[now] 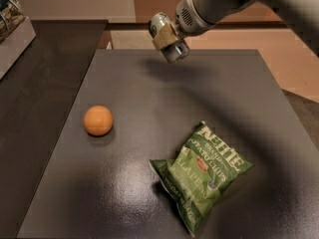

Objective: Place 7up can upright

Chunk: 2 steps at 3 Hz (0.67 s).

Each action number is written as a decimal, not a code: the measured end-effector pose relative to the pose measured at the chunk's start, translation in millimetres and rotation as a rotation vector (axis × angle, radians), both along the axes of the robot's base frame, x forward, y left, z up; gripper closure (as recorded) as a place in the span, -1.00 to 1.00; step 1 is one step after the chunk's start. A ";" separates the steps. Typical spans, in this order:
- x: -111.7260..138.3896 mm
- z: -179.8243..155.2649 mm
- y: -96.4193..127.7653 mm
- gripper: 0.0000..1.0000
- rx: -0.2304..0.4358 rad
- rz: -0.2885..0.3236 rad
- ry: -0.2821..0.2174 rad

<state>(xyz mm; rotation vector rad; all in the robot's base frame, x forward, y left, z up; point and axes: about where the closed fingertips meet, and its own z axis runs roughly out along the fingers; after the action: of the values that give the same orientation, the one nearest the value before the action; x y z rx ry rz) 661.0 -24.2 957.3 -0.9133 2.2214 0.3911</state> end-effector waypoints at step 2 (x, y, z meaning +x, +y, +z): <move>-5.3 17.9 -0.7 1.00 0.059 0.075 -0.126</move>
Offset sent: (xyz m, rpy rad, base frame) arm -0.0043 -0.0004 0.0142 0.0553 -0.0938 0.0525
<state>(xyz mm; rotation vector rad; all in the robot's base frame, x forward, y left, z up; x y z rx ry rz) 655.7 -24.9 975.3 -0.9652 2.0556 0.4201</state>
